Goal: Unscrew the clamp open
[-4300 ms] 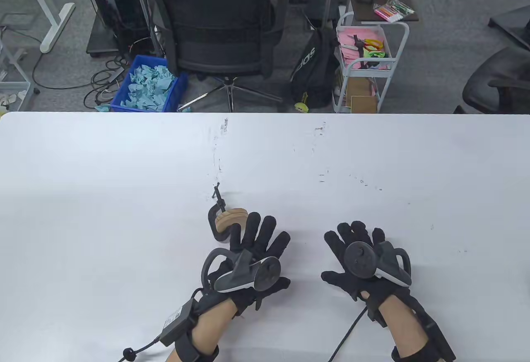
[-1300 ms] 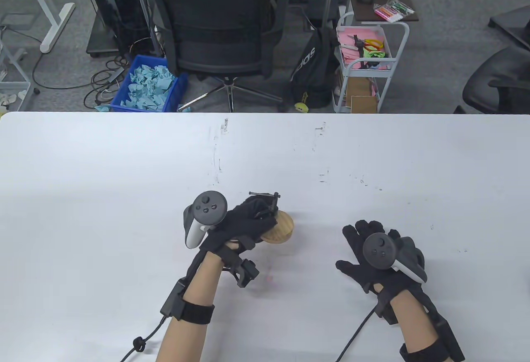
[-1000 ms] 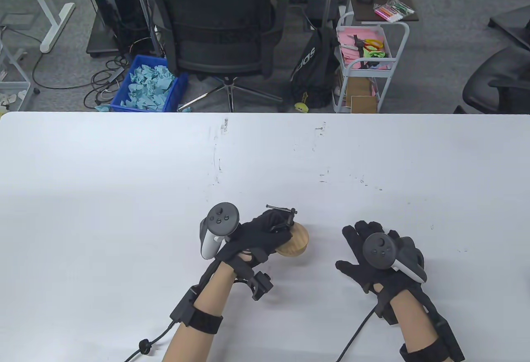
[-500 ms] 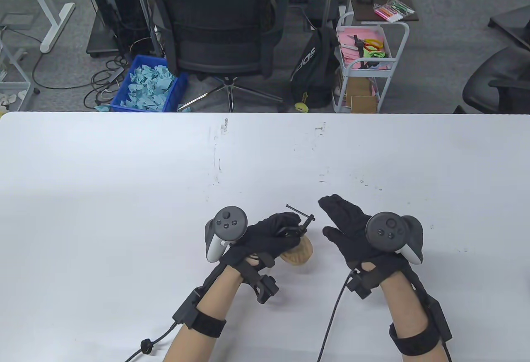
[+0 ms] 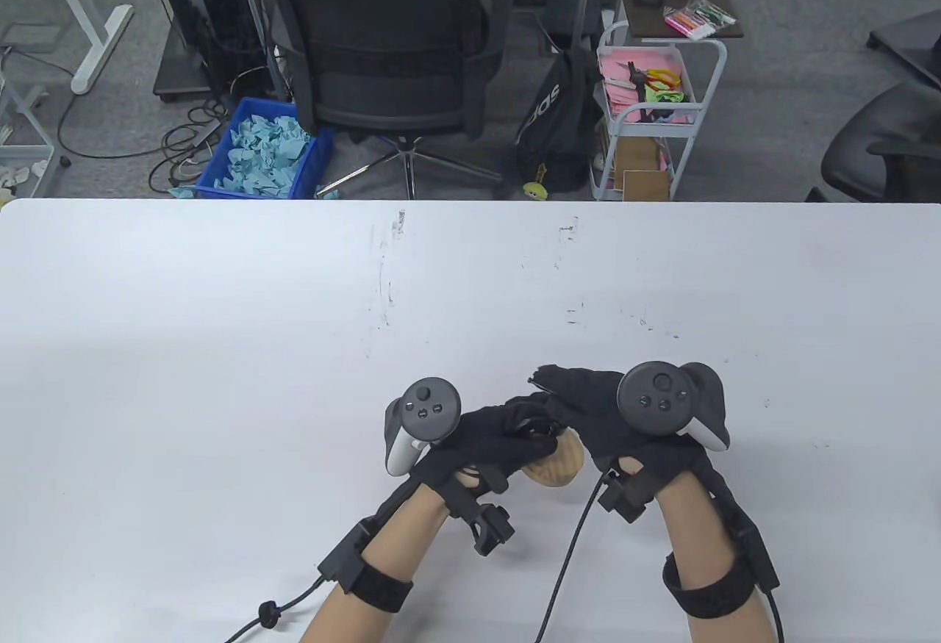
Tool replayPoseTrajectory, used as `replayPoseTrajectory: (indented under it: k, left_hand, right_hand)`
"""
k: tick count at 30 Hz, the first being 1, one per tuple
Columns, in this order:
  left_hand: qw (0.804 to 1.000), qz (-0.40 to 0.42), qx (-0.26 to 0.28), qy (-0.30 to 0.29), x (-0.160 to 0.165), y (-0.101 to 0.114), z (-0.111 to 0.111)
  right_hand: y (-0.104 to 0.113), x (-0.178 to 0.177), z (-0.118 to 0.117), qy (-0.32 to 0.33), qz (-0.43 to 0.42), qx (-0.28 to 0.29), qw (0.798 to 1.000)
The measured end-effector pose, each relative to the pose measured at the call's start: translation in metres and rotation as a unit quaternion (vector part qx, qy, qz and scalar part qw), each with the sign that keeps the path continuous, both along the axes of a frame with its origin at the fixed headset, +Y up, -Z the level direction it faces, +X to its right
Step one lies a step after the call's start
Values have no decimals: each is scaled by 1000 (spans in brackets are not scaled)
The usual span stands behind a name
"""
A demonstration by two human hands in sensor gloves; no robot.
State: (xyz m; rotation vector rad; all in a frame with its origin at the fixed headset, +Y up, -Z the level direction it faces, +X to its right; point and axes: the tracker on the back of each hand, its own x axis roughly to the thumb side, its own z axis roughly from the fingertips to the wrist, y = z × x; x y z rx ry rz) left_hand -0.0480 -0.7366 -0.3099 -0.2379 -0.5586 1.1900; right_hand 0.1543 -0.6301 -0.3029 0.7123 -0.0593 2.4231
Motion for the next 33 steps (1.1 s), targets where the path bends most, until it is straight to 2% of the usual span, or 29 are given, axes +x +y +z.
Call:
replayPoseTrajectory:
  k: [5,8,13,16,18,25,27,28,33]
  left_hand:
    - [1000,14,-12,-19,-2,-6,-3]
    - [999,3,-39,-29,-6,-11,-6]
    - [997,26,-67,-43,-8,-21,-10]
    - [998,20,-62,-14,-12,-20,-10]
    - [999,-14,-48,3,-15,-18,-12]
    - [993,18,-107,-49,-15,-20,-15]
    - [993,33,-110,-39,-18,-20,-16]
    - [992,44,-115,-36,-18,-20,-16]
    - [995,12,-99,-13,-22,-20,-16]
  right_hand:
    - [3,-1,3,12,-37,37,999]
    - [1,-1,0,15,-55,32,998]
    - [5,-8,7,5,-13,41,999]
    - [2,-6,4,10,-7,7,1000]
    - [-2,-6,3,26,11,-48,998]
    - [2,-12,5,47,-7,0,999]
    - [3,-12,8,42,-20,3,999]
    - [2,-13,7,39,-27,23,999]
    - [-1,-13,6,27,3,10,1000]
